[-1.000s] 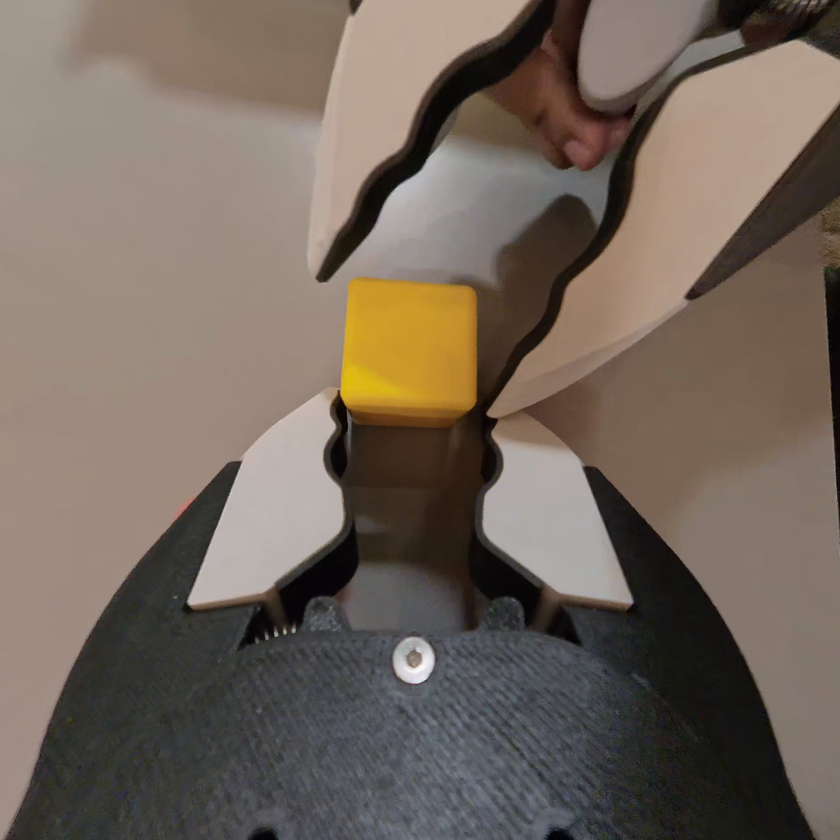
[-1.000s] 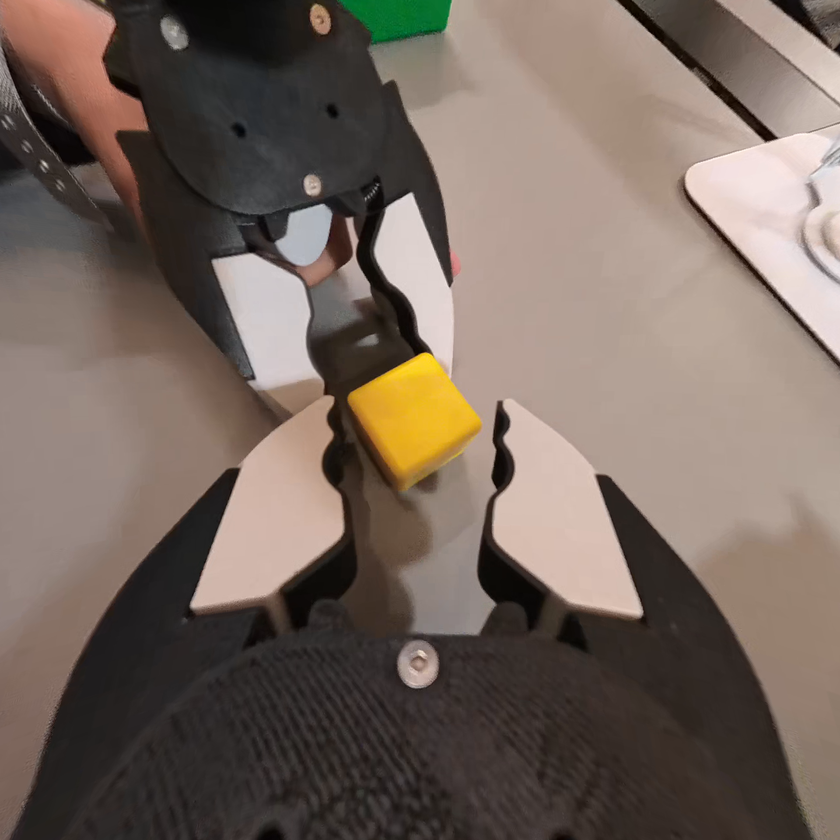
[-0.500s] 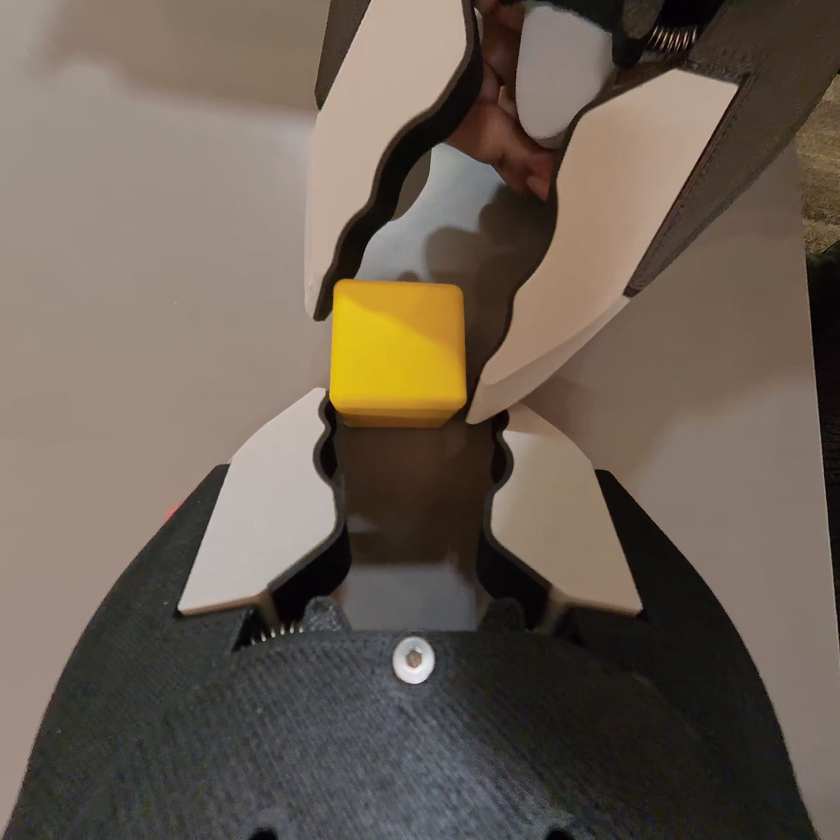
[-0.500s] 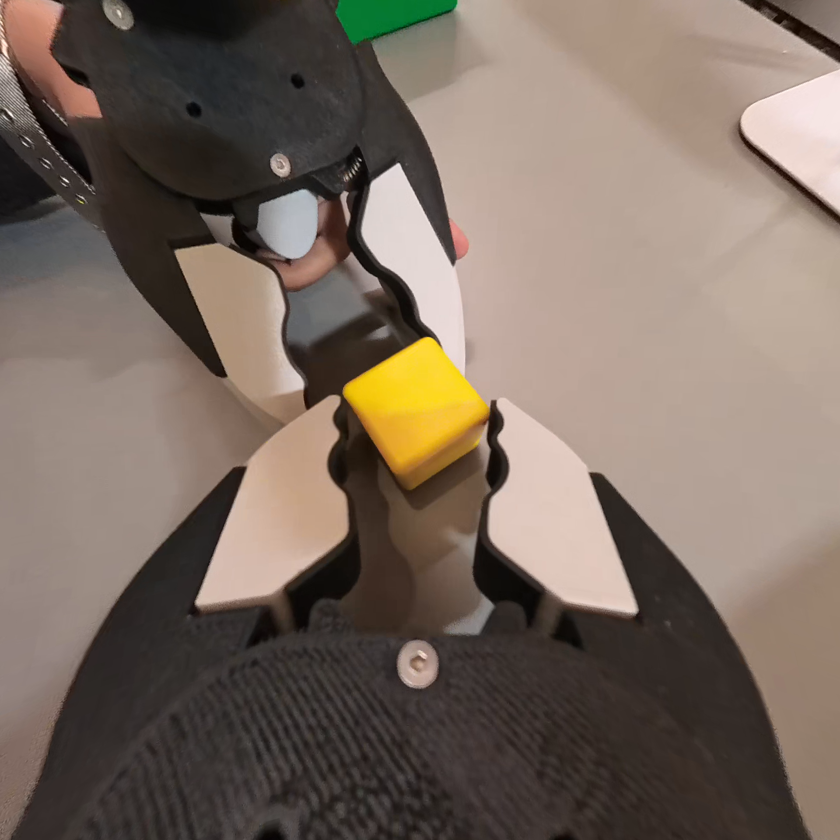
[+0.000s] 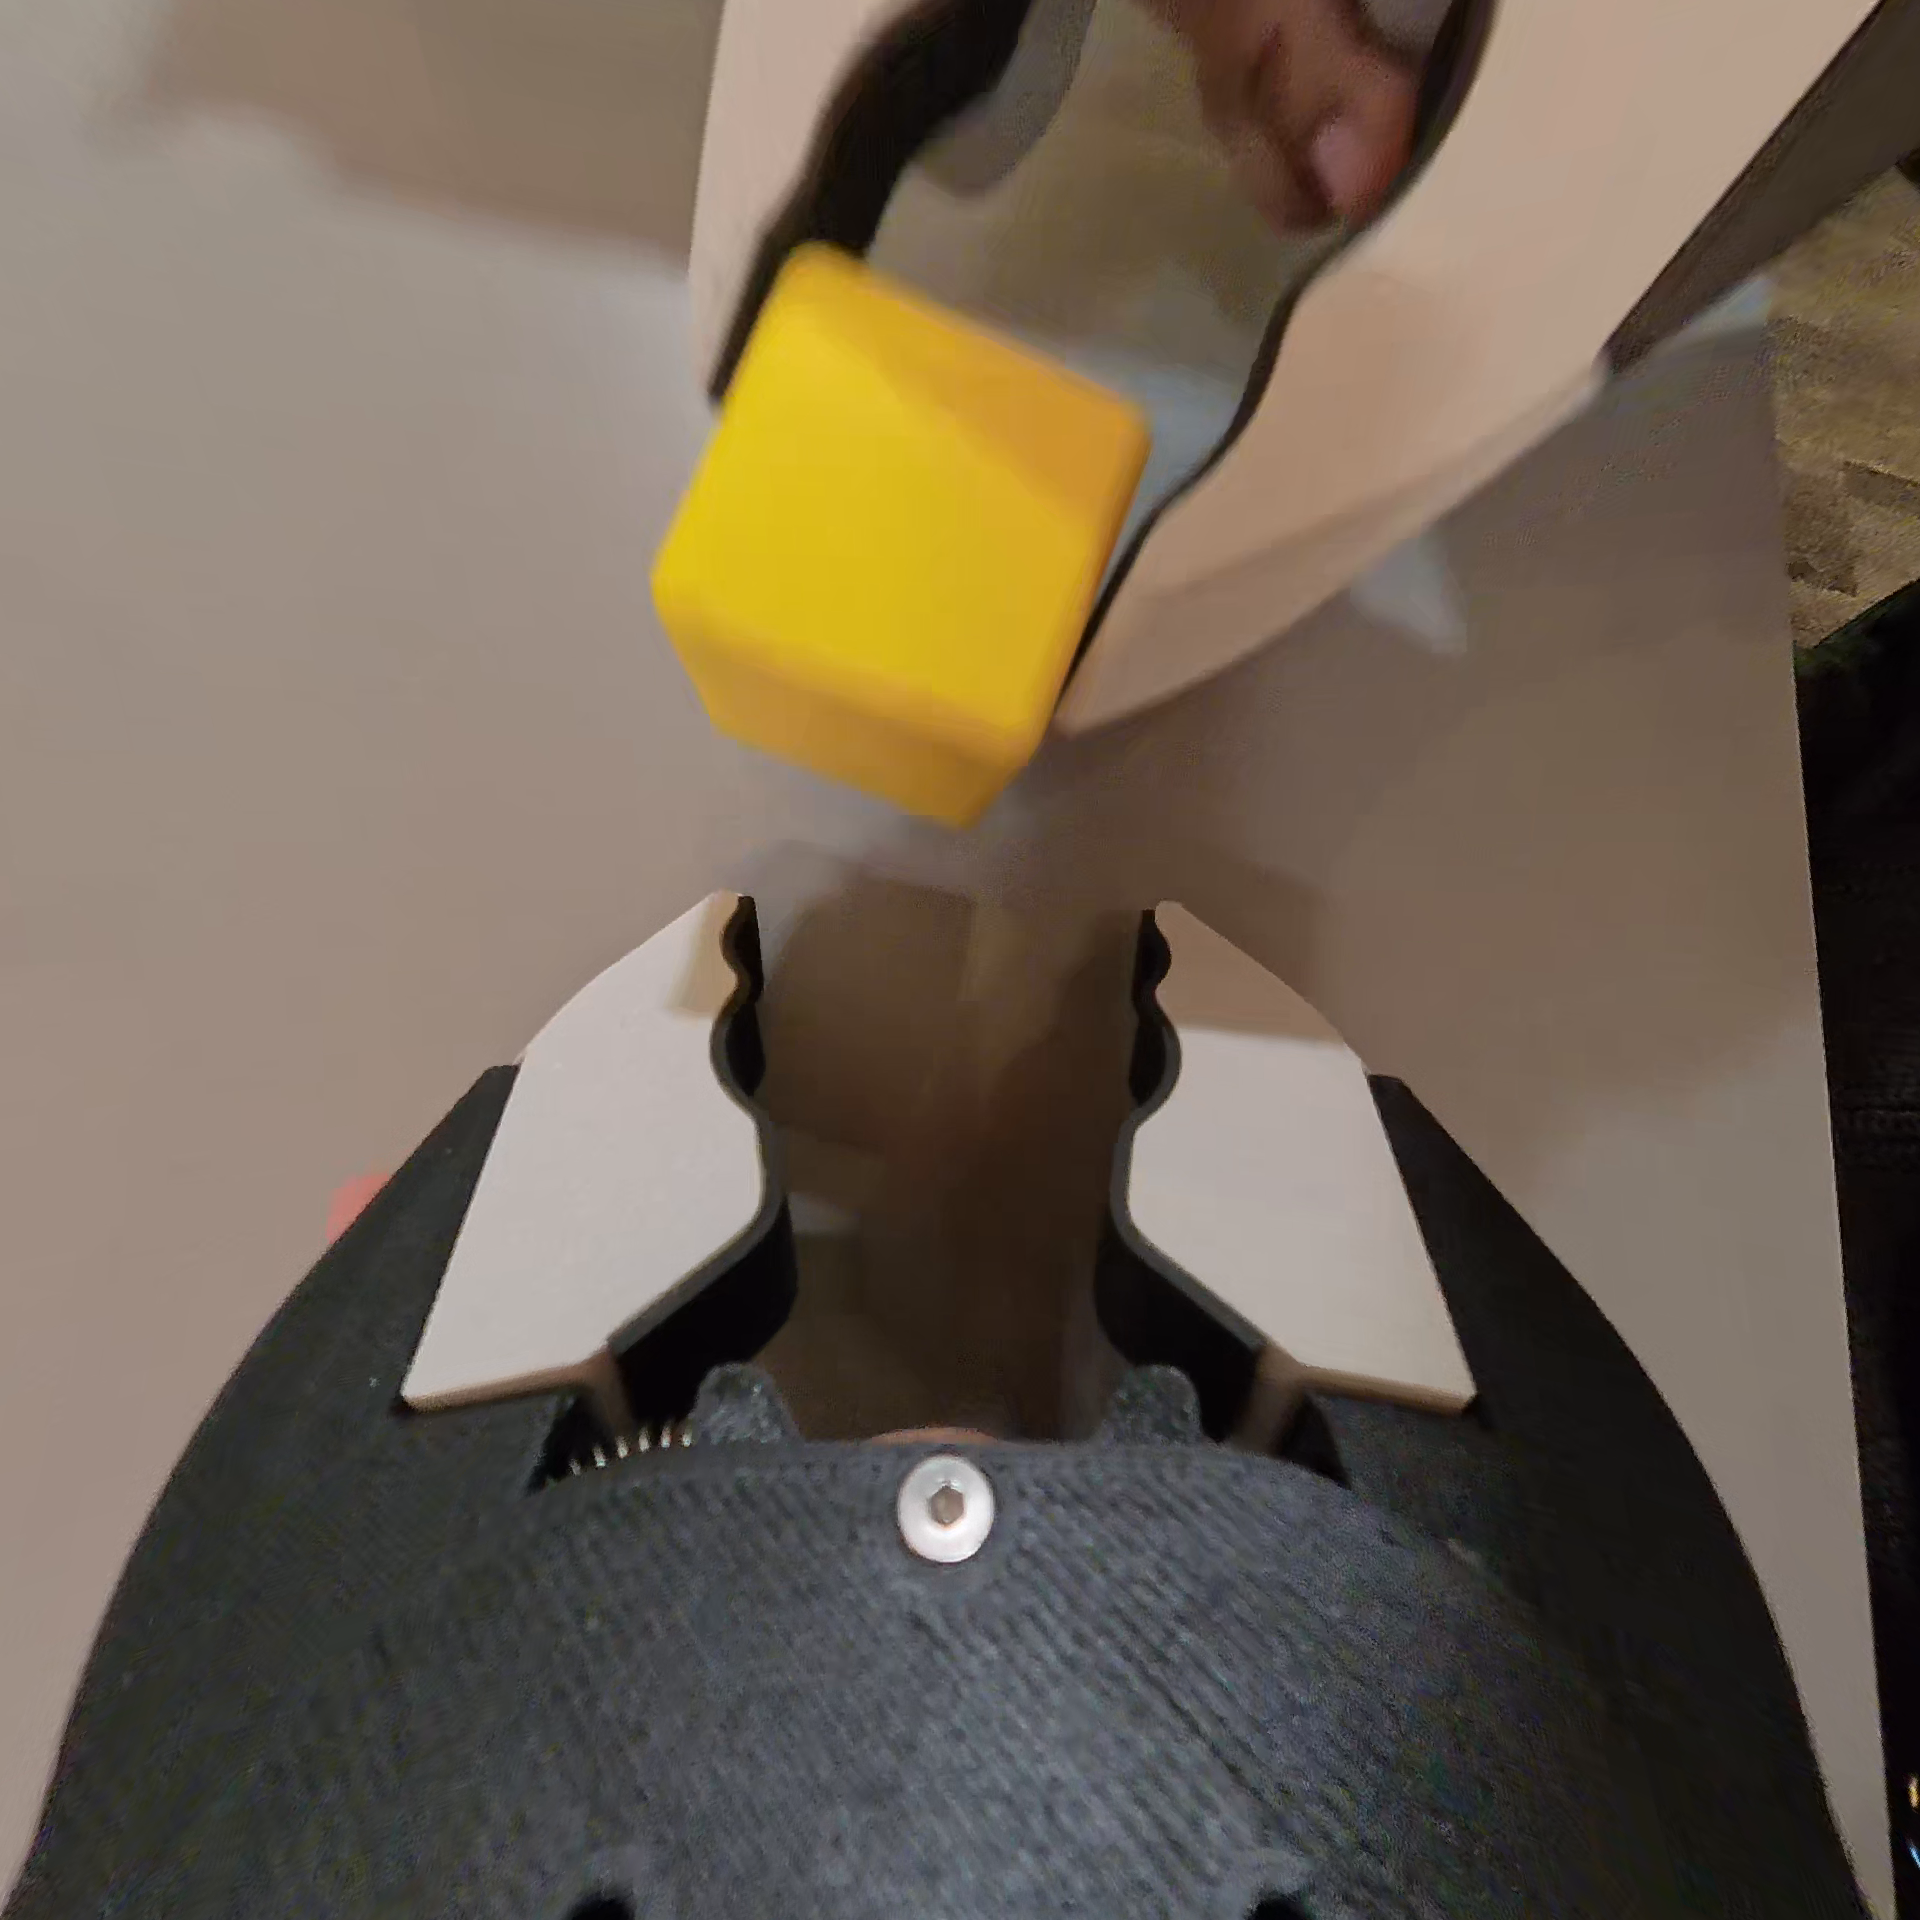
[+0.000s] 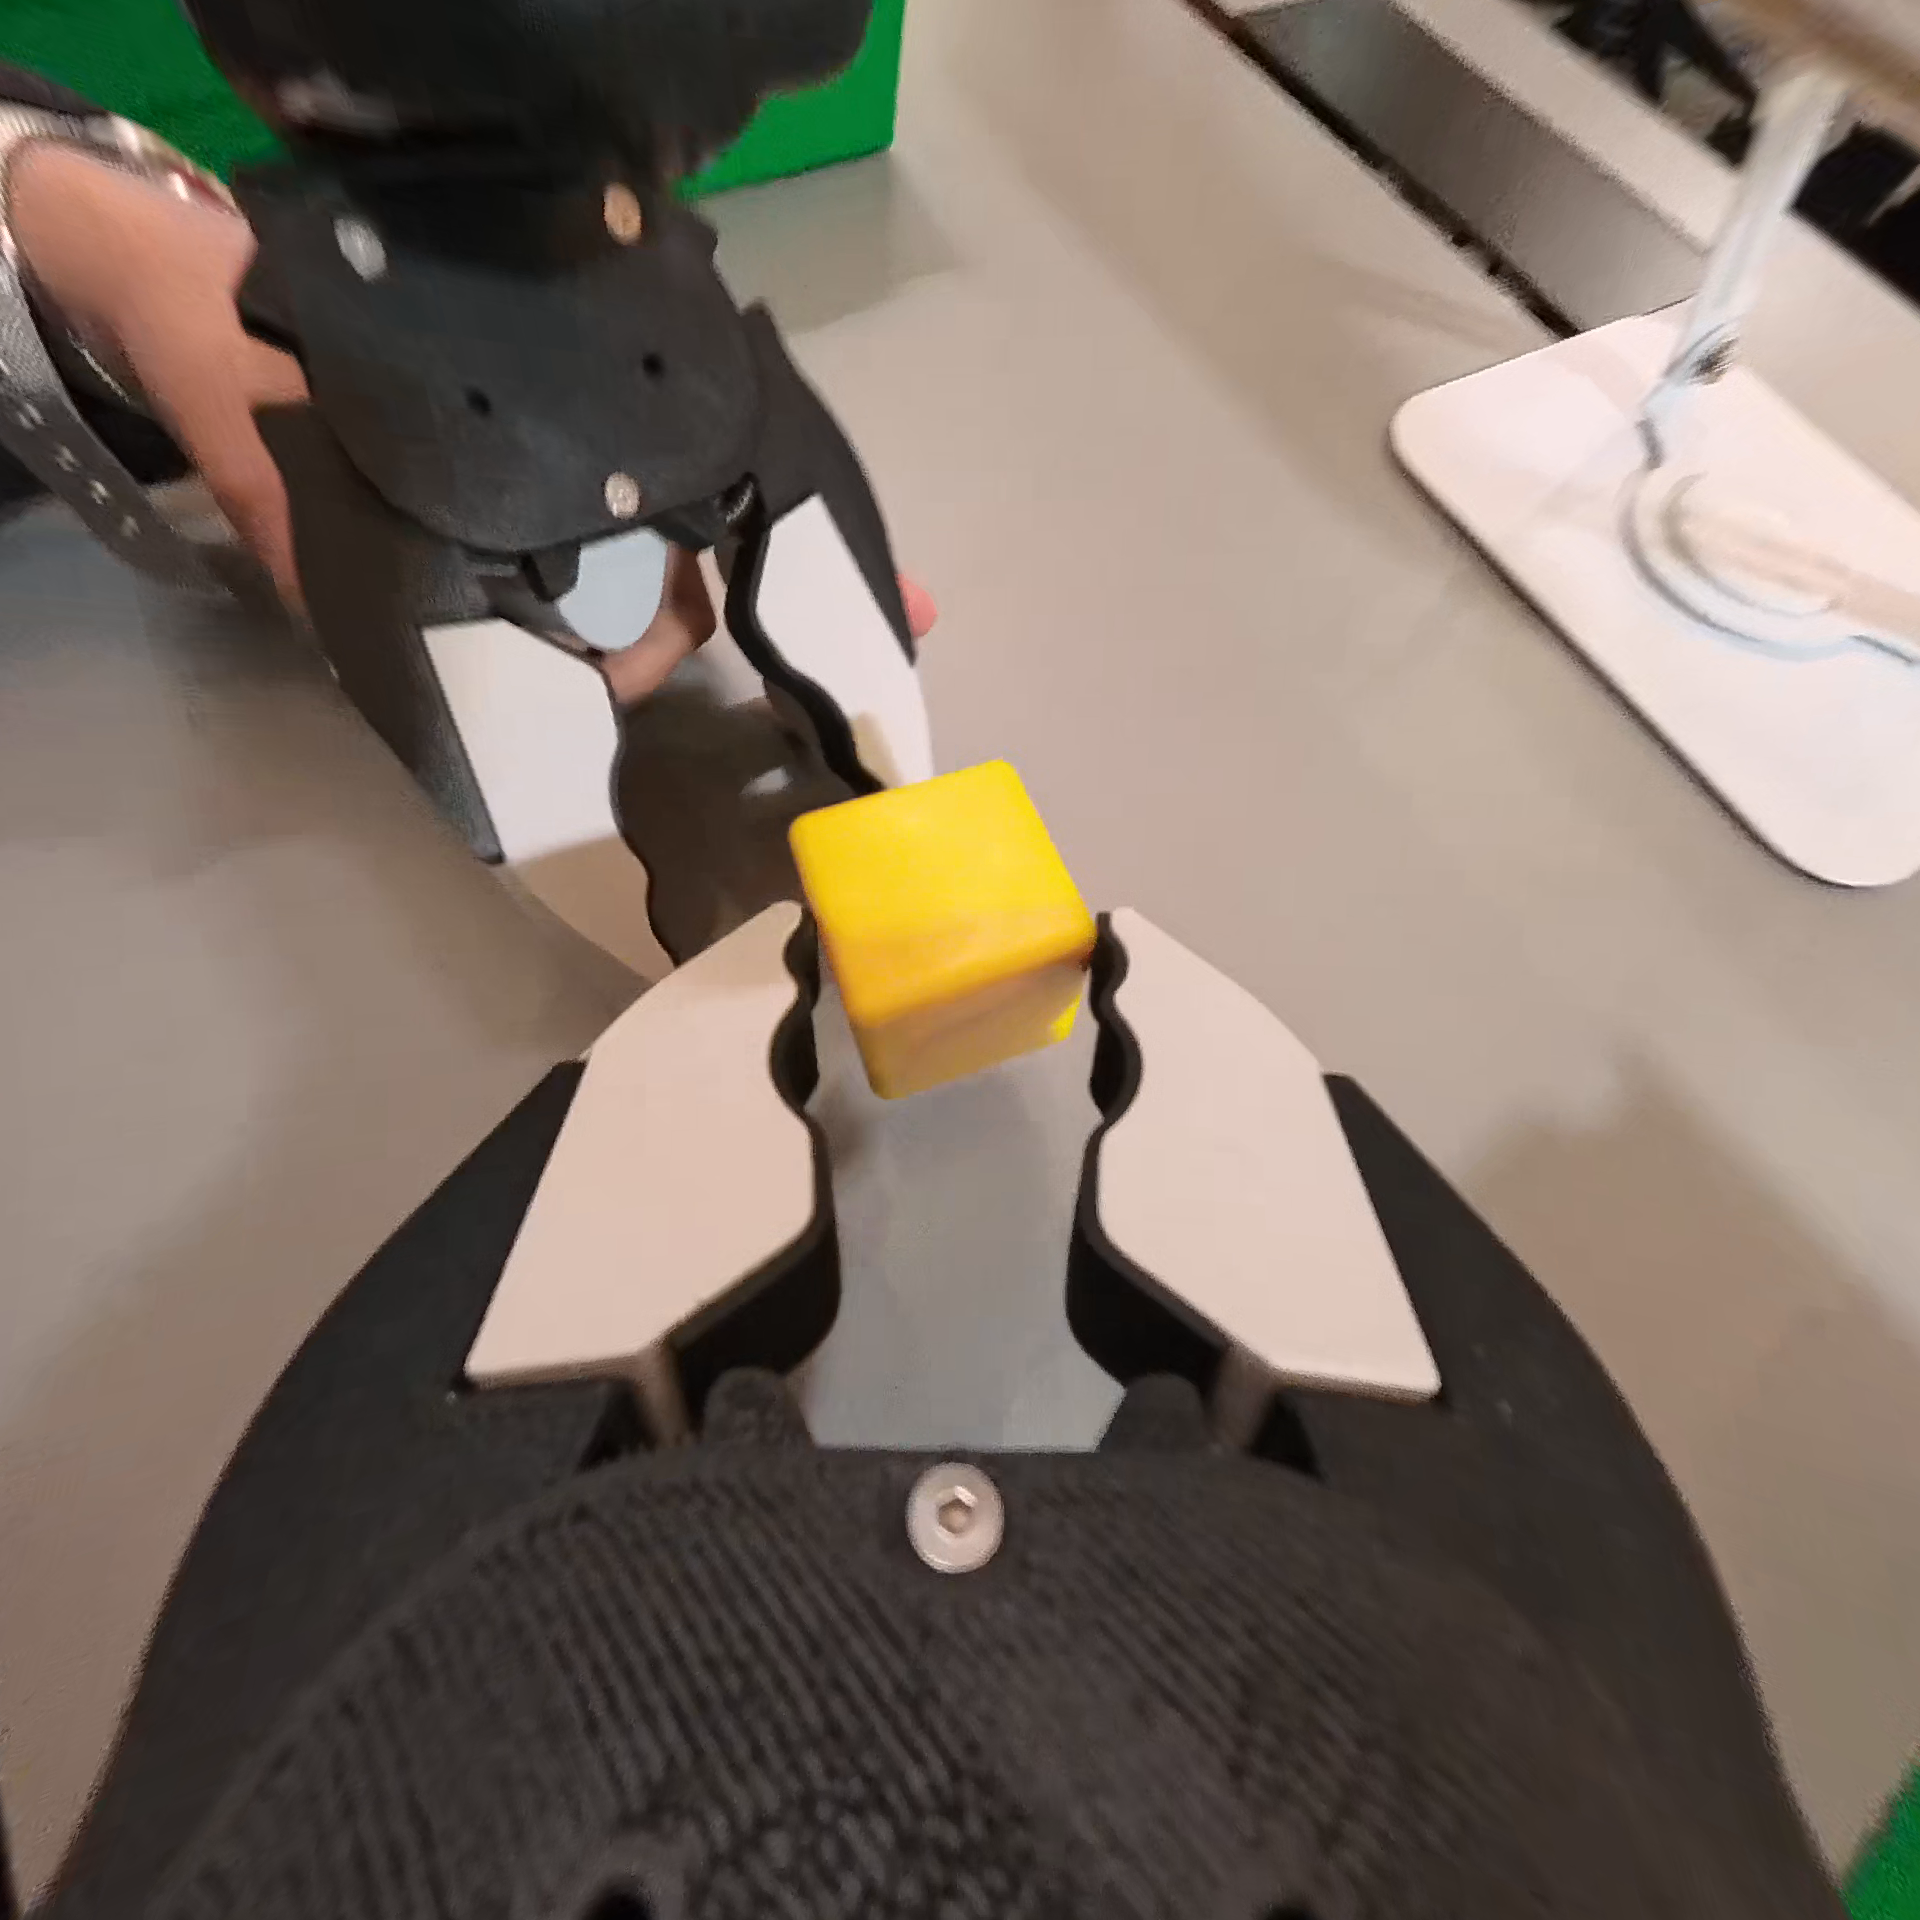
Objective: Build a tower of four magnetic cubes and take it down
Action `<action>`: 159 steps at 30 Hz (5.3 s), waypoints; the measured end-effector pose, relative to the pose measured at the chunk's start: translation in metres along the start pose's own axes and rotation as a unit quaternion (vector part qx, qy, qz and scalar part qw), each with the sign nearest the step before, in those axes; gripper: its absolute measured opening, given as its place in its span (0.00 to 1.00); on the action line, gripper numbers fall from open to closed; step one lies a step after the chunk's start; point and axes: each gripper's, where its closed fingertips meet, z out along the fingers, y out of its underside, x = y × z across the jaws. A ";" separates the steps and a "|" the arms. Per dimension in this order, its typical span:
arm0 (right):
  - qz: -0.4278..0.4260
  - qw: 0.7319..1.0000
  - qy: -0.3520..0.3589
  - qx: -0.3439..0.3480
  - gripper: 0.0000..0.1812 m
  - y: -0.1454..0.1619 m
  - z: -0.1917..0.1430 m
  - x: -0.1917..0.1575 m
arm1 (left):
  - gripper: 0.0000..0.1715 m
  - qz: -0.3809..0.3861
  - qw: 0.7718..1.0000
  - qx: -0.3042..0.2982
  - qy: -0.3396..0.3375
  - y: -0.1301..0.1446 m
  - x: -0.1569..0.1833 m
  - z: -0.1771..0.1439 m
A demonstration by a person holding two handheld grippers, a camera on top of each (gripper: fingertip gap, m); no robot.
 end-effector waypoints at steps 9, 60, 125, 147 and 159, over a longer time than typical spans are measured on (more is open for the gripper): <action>0.043 0.992 0.108 0.040 0.28 -0.029 -0.111 0.046 | 0.41 0.001 1.000 0.000 -0.008 0.000 -0.002 0.000; 0.208 0.835 0.356 -0.364 0.27 0.241 -0.273 0.158 | 0.40 0.029 0.998 -0.016 -0.047 0.003 -0.004 0.003; 0.380 0.880 0.173 -0.228 0.03 0.191 -0.192 0.183 | 0.19 -0.308 0.808 -0.021 -0.501 0.159 -0.067 -0.250; 0.345 0.903 0.116 -0.226 0.03 -0.030 0.089 0.028 | 0.04 -0.230 0.806 0.026 -0.545 0.140 -0.024 -0.349; 0.378 0.909 0.073 -0.158 0.10 -0.161 0.245 -0.082 | 0.04 -0.287 0.716 0.048 -0.635 0.177 0.037 -0.456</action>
